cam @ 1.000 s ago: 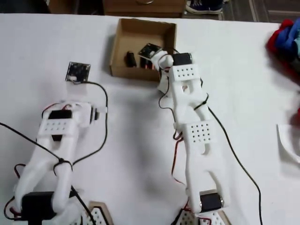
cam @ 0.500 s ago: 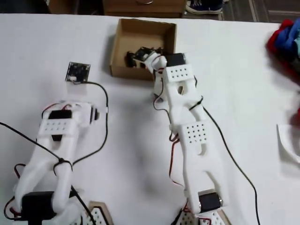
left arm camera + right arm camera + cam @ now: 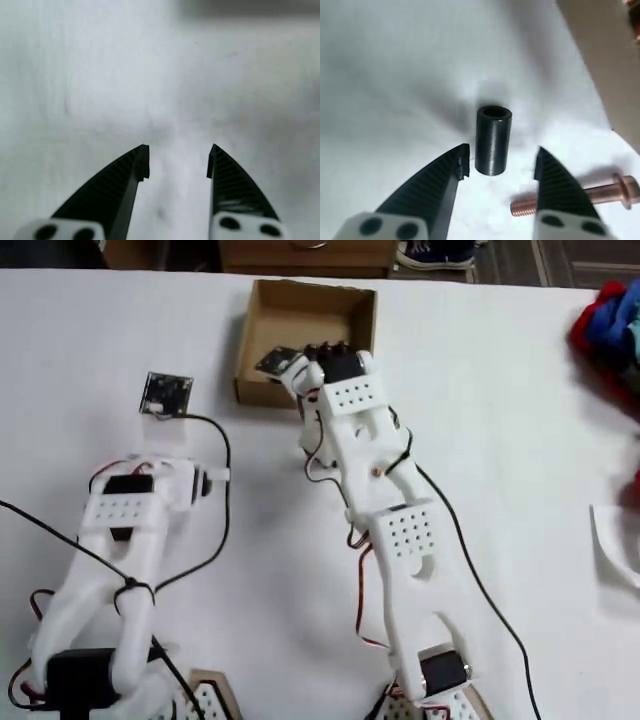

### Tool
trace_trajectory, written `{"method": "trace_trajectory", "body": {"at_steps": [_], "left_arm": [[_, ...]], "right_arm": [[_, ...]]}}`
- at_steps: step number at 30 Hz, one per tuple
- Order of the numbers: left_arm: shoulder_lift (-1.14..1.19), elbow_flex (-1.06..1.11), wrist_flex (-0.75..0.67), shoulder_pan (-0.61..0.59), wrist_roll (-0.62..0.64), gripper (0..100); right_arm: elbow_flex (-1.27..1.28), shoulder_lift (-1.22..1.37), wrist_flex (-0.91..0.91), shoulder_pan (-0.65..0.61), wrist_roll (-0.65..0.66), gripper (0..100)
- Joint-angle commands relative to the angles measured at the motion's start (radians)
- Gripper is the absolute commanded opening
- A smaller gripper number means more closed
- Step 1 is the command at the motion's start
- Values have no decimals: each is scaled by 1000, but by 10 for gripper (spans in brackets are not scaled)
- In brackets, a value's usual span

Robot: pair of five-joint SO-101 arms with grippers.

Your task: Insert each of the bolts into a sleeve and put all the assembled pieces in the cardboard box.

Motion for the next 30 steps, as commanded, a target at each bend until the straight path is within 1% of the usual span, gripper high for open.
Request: {"method": "trace_trajectory", "body": {"at_steps": [1,6,14,21,25,26,27,29,30], "left_arm": [[-6,-10,-17,9,0,210],[-6,-10,-17,9,0,210],[-6,-10,-17,9,0,210],[-6,-10,-17,9,0,210],[-6,-10,-17,6,0,210],[-6,-10,-17,6,0,210],[-6,-10,-17,6,0,210],[-6,-10,-17,6,0,210],[-6,-10,-17,6,0,210]], "right_arm": [[-11,-91,5,-10,-2,223],[0,-90,-50,-10,-5,223],[-6,-4,-47,-12,-8,223],[-8,47,-47,-67,-9,222],[-2,53,-47,-71,-9,217],[-2,54,-47,-68,-9,192],[-2,58,-45,-67,-9,146],[-2,67,-38,-54,-9,6],[-2,71,-28,-48,-9,19]]}}
